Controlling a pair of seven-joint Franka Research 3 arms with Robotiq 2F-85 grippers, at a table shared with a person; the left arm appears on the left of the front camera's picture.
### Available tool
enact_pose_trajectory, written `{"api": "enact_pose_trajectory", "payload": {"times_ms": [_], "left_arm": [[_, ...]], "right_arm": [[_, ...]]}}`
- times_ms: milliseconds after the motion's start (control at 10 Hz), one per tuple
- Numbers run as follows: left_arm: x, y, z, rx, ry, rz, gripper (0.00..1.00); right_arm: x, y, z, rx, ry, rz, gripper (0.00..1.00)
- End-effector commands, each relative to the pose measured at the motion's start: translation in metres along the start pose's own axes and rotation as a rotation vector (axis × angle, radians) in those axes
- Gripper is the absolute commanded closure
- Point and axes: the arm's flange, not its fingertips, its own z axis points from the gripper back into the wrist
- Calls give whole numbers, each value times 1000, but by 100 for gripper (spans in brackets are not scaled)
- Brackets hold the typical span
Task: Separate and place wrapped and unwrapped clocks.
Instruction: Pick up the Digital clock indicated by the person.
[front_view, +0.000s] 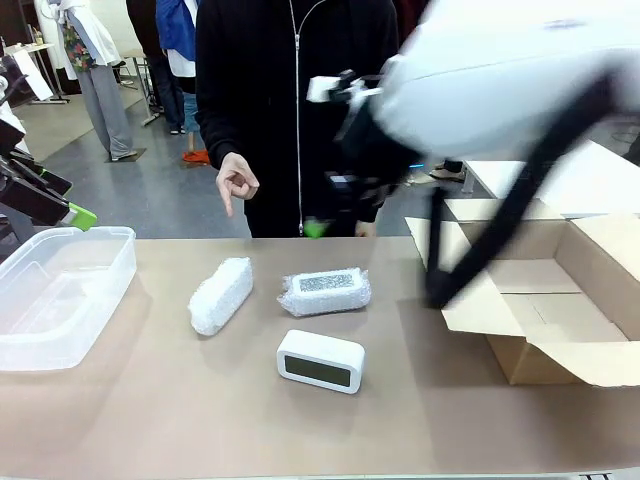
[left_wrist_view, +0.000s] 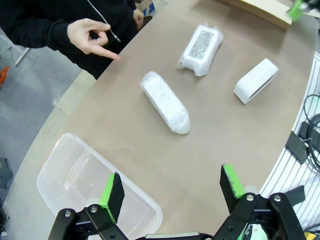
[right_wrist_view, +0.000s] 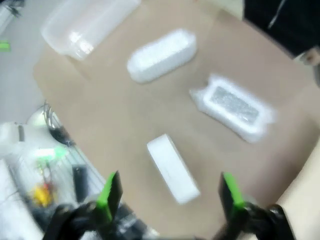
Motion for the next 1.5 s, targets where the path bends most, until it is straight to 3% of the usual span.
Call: {"api": "enact_pose_trajectory", "payload": {"times_ms": [0, 100, 300, 400, 700, 800, 1100, 1400], "left_arm": [[-1, 1, 0, -3, -2, 3, 0], [-1, 1, 0, -3, -2, 3, 0], [-1, 1, 0, -3, -2, 3, 0], [-1, 1, 0, -3, -2, 3, 0], [-1, 1, 0, -3, -2, 3, 0], [-1, 1, 0, -3, -2, 3, 0], [-1, 1, 0, -3, -2, 3, 0], [-1, 1, 0, -3, -2, 3, 0]], "right_arm": [[54, 26, -46, -138, -63, -297, 0], [59, 33, -76, -223, -156, -399, 0], [63, 24, -108, -239, -268, -600, 0], [54, 8, -81, -79, -144, -372, 0], [54, 8, -81, -79, -144, -372, 0], [53, 11, -90, -97, -179, -408, 0], [87, 55, -147, -100, 70, -646, 0], [101, 69, -198, -133, -2, -866, 0]]}}
